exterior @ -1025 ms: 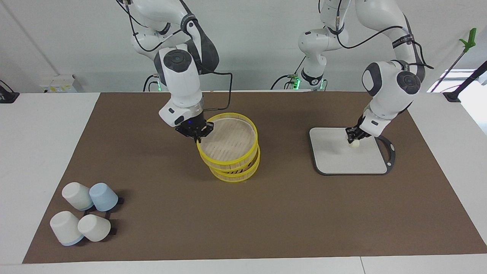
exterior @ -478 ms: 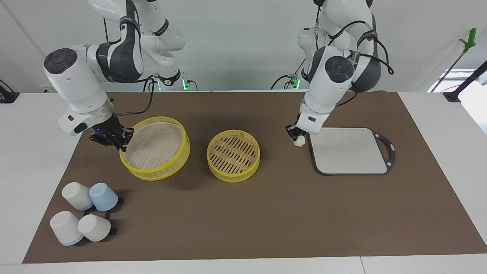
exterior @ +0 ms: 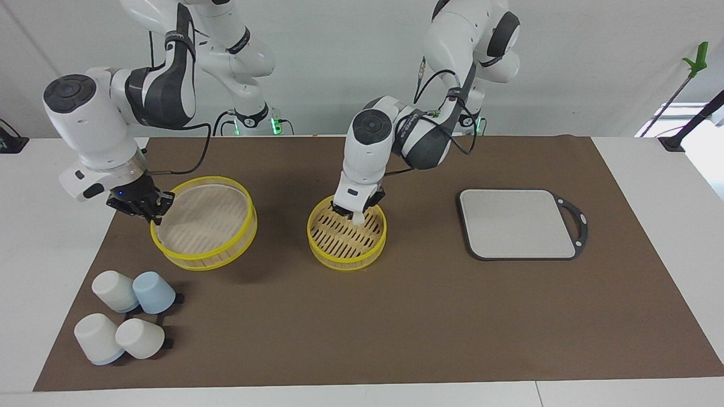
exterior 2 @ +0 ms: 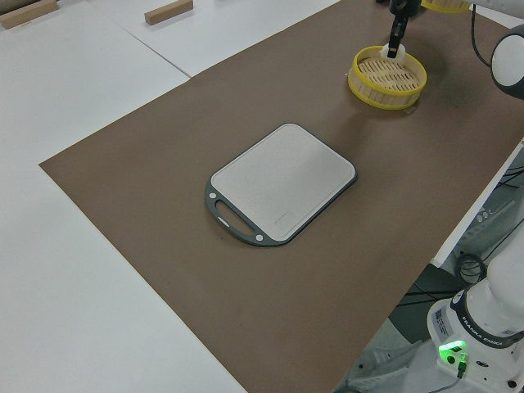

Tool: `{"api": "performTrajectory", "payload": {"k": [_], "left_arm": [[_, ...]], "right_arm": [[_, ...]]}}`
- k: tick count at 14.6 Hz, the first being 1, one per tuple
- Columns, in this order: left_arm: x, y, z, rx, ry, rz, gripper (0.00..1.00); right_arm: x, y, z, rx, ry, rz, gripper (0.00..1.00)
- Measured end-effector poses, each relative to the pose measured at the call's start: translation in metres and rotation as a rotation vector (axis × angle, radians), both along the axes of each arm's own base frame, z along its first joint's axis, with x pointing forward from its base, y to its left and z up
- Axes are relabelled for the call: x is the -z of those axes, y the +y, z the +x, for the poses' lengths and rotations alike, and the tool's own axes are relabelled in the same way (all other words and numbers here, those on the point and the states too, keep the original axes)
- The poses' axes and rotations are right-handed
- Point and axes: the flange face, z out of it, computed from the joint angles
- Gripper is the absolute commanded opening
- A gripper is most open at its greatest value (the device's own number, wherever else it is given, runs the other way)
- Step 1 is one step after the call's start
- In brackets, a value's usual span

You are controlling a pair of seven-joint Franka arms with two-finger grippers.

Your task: Place bun in steamer

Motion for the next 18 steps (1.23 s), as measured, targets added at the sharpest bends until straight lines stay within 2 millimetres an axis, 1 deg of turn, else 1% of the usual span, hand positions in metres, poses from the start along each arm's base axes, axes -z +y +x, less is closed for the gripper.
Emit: {"api": "performTrajectory", "payload": {"k": [1,5,6,7,8,9,10,11,12,14,16,18], "left_arm": [[0.009,0.0,0.001,-0.001,0.002,0.002,0.3],[0.038,-0.004,-0.008,0.005,0.003,0.004,0.31],[0.044,-0.003,-0.01,0.005,0.004,0.006,0.35],[0.048,-0.003,-0.011,0.004,0.005,0.007,0.38],[0.049,-0.003,-0.011,0.004,0.005,0.007,0.42],[0.051,-0.002,-0.012,0.005,0.008,0.01,0.57],[0.054,-0.001,-0.014,0.005,0.012,0.014,0.82],[0.057,0.0,-0.015,0.006,0.015,0.017,1.0],[0.058,0.0,-0.016,0.006,0.015,0.018,1.0],[0.054,0.001,-0.015,0.004,0.009,0.014,1.0],[0.046,0.004,-0.013,-0.001,0.008,0.019,1.0],[0.031,0.016,-0.002,-0.022,-0.003,0.026,1.0]], "right_arm": [[0.0,-0.003,-0.001,0.005,0.001,0.0,0.0],[0.001,0.0,0.0,0.001,0.004,0.001,0.0],[0.001,0.0,-0.001,0.0,0.005,0.001,0.0],[0.002,0.0,-0.001,0.001,0.007,0.001,0.0],[0.003,0.0,-0.001,0.001,0.009,0.002,0.0],[0.003,0.0,-0.001,0.001,0.01,0.002,0.0],[0.004,-0.001,-0.002,0.002,0.012,0.002,0.0],[0.005,-0.002,-0.002,0.004,0.013,0.002,0.0],[0.005,-0.003,-0.002,0.006,0.013,0.002,0.0],[0.005,-0.004,-0.002,0.007,0.014,0.002,0.0],[0.006,-0.004,-0.003,0.008,0.015,0.002,0.0],[0.006,-0.004,-0.003,0.008,0.016,0.002,0.0]]}}
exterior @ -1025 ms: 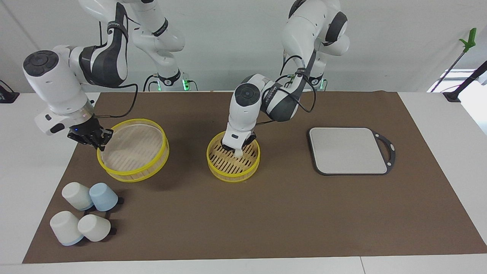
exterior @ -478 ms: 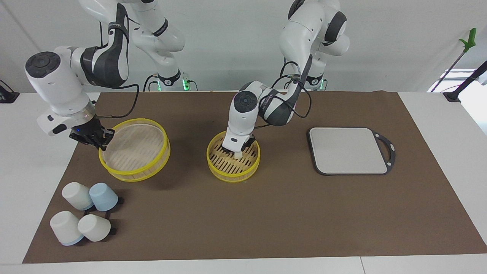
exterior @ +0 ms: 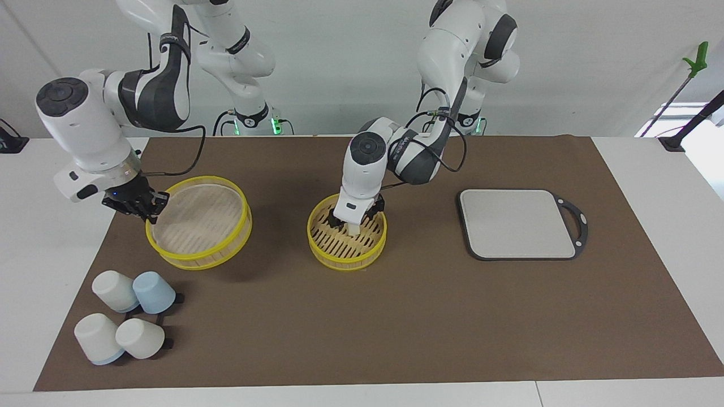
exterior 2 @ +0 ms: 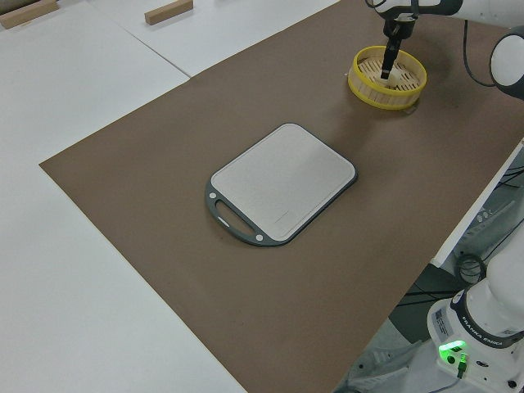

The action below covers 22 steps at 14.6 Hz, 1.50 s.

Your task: Place bun in steamer

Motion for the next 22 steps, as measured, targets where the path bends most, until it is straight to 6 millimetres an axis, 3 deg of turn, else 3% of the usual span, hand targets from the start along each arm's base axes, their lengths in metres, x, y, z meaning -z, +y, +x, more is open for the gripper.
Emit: {"api": "performTrajectory", "payload": {"k": [3,6,8,10,13,15,18,22], "left_arm": [[-0.053,0.05,0.028,-0.077,-0.03,0.006,1.0],[-0.119,0.136,0.047,-0.153,-0.024,0.029,1.0],[-0.149,0.209,0.062,-0.148,-0.02,0.033,1.0],[-0.164,0.276,0.069,-0.087,0.006,0.034,1.0],[-0.178,0.347,0.062,0.012,0.046,0.025,1.0],[-0.186,0.369,0.043,0.082,0.055,0.016,1.0],[-0.196,0.381,0.014,0.125,0.055,0.012,1.0],[-0.199,0.398,0.008,0.168,0.048,0.003,1.0]], "right_arm": [[0.0,0.0,0.0,-0.001,0.0,0.0,0.0],[0.001,0.015,0.001,0.007,-0.001,0.001,0.0],[0.005,0.052,0.004,0.033,-0.002,0.002,0.0],[0.008,0.098,0.003,0.049,-0.002,0.003,0.0],[0.015,0.163,-0.004,0.089,-0.004,0.001,0.0],[0.02,0.199,-0.011,0.108,-0.002,-0.001,0.0],[0.038,0.246,-0.025,0.132,-0.002,-0.002,0.0],[0.06,0.286,-0.044,0.147,0.007,-0.008,0.0]]}}
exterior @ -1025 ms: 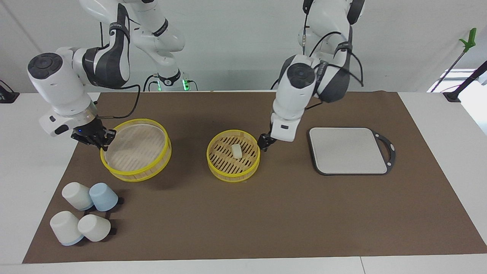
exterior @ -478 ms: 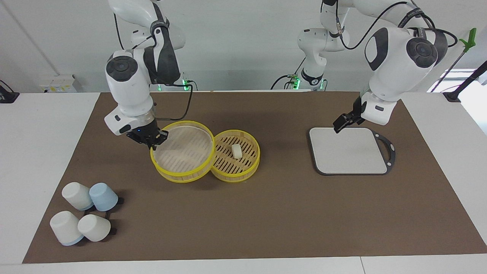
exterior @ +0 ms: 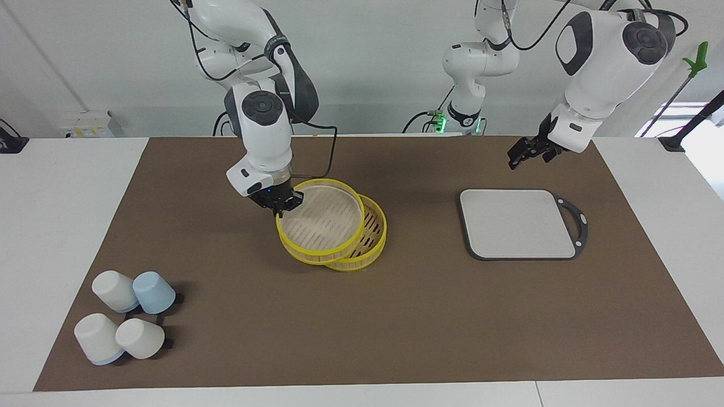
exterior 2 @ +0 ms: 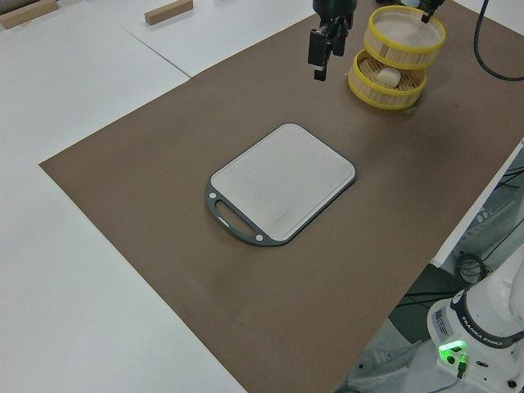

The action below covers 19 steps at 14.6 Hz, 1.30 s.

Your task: Place bun in steamer

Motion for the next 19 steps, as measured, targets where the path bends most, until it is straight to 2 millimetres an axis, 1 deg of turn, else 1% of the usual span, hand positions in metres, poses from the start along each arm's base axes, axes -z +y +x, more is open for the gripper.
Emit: {"api": "performTrajectory", "payload": {"k": [4,8,11,19], "left_arm": [[0.0,0.01,0.001,0.054,-0.004,-0.012,1.0],[-0.006,0.028,0.002,0.087,-0.019,-0.022,1.0],[-0.007,0.03,0.002,0.093,-0.022,-0.023,1.0],[-0.007,0.032,0.002,0.093,-0.022,-0.024,1.0]], "right_arm": [[0.007,0.019,-0.009,0.025,0.0,0.027,0.0],[0.026,0.035,-0.02,0.038,-0.01,0.041,0.0],[0.03,0.048,-0.026,0.043,-0.022,0.047,0.0],[0.035,0.048,-0.028,0.046,-0.026,0.049,0.0]]}}
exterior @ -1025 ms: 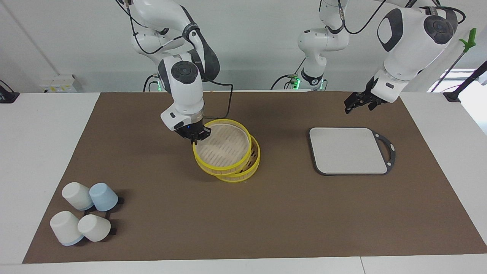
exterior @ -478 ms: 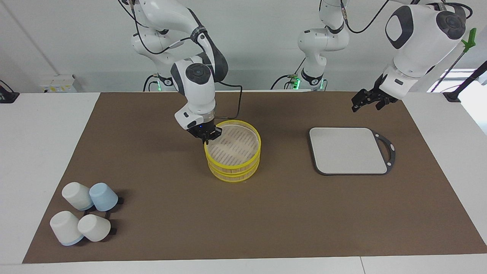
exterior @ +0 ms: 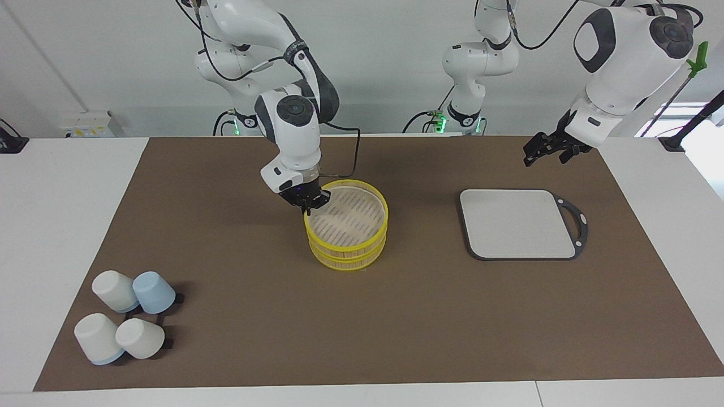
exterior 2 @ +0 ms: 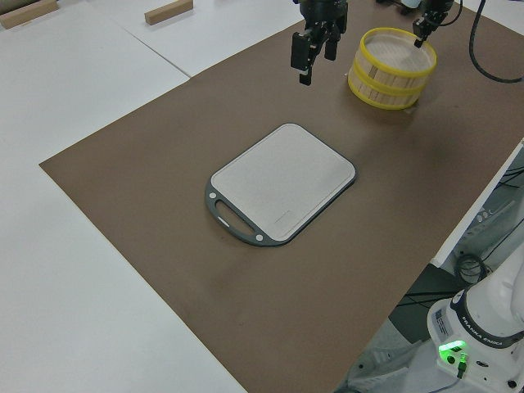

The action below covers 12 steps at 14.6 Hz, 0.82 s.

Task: Place bun in steamer
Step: 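Lower the lid onto the steamer with the right gripper and release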

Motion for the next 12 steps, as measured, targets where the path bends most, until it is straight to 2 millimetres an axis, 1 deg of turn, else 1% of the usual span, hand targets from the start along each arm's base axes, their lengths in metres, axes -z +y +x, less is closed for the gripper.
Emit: {"api": "performTrajectory", "payload": {"k": [1,2,3,4,5,7,9,10,11,12], "left_arm": [[0.0,0.0,0.0,0.001,0.0,0.0,1.0],[0.0,0.0,0.0,0.003,0.0,0.0,1.0],[0.0,0.0,0.0,0.004,0.0,0.0,1.0],[0.0,0.0,0.0,0.004,0.0,-0.001,1.0],[0.0,-0.001,0.0,0.005,0.0,-0.001,1.0],[0.0,-0.001,0.0,0.006,0.0,-0.001,1.0],[0.0,-0.001,0.0,0.006,-0.001,-0.001,1.0],[0.0,-0.001,0.0,0.006,-0.001,-0.001,1.0],[0.0,-0.001,0.0,0.007,-0.001,-0.001,1.0],[0.0,-0.001,0.0,0.008,-0.001,-0.001,1.0]], "right_arm": [[0.0,0.0,0.0,0.0,-0.002,0.001,0.0],[0.0,0.0,-0.001,0.0,-0.004,0.002,0.07],[0.0,-0.001,-0.001,0.0,-0.005,0.003,0.55],[0.0,-0.001,-0.001,0.0,-0.006,0.003,0.88],[0.0,0.0,-0.002,0.0,-0.004,0.003,1.0],[0.001,0.0,-0.003,-0.002,0.006,-0.002,1.0],[-0.008,0.0,-0.001,0.002,0.016,-0.008,1.0],[-0.019,-0.002,0.003,0.004,0.017,-0.009,1.0],[-0.034,-0.009,0.009,-0.005,0.018,-0.012,1.0],[-0.052,-0.022,0.018,-0.027,0.019,-0.013,1.0]]}}
